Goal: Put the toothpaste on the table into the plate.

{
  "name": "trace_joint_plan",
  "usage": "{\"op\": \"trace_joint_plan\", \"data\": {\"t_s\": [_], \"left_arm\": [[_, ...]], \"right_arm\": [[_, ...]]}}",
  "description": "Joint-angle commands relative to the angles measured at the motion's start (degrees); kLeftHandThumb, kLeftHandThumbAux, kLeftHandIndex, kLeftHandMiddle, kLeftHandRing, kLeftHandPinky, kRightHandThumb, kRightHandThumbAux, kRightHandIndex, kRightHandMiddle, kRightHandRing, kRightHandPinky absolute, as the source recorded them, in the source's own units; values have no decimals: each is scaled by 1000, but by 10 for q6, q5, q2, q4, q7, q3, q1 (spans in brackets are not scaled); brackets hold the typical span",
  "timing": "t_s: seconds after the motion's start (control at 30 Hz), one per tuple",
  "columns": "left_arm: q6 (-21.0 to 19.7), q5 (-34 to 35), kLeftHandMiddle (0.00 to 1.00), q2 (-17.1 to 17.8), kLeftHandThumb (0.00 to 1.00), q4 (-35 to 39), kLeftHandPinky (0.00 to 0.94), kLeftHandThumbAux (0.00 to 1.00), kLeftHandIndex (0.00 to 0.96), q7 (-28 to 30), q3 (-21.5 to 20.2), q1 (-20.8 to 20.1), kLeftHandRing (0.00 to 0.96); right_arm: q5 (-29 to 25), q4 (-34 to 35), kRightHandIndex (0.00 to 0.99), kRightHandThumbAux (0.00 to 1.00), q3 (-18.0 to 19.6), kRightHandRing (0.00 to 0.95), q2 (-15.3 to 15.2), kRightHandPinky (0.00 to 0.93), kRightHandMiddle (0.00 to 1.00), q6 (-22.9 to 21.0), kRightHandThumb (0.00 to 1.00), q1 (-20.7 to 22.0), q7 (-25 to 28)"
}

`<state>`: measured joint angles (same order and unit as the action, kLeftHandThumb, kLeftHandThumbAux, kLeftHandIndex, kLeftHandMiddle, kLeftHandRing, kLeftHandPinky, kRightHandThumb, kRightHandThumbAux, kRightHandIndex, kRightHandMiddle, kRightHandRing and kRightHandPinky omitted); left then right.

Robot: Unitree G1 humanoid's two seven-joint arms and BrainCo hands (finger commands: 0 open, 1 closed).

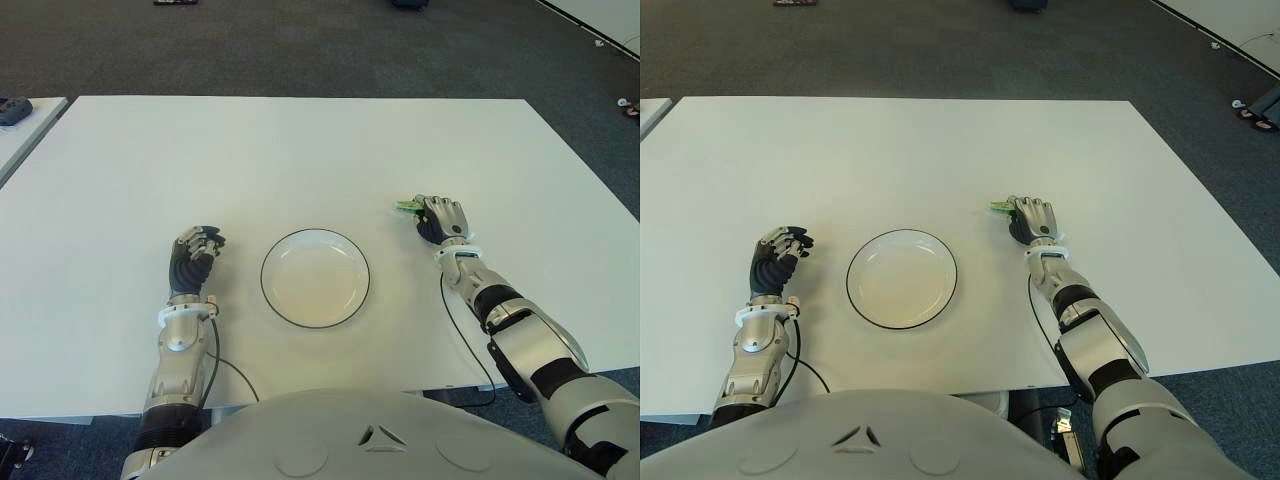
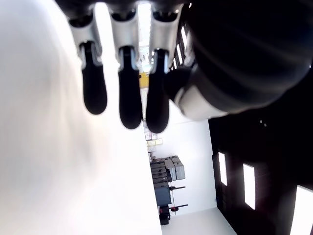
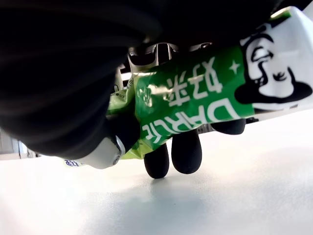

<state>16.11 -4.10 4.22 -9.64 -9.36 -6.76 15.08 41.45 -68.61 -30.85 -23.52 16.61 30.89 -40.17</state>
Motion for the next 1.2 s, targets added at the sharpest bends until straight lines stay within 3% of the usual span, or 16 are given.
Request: {"op": "trace_joint_plan", "data": {"t_s": [0.03, 0.47, 0.8, 1.2], "left_arm": [[-5, -2, 500, 2, 704, -2, 468, 722, 426, 3, -2, -3, 484], [-13, -2, 501, 1, 704, -5, 469, 721, 426, 2, -2, -7, 488], [-1, -2, 505, 2, 704, -12, 468, 721, 427, 4, -1, -10, 488], [9, 2, 499, 4, 704, -26, 470, 722, 426, 7, -1, -19, 487]], "right_arm": [[-10, 14, 438, 710, 11, 837, 4, 865, 809, 16, 728, -10, -4], [-11, 90, 440, 709, 37, 858, -13, 877, 832, 62, 729, -24, -38], [10, 247, 440, 709, 56, 867, -33, 888, 848, 69, 732, -71, -59], [30, 403, 440, 710, 68, 885, -15, 907, 877, 88, 741, -126, -69]]}}
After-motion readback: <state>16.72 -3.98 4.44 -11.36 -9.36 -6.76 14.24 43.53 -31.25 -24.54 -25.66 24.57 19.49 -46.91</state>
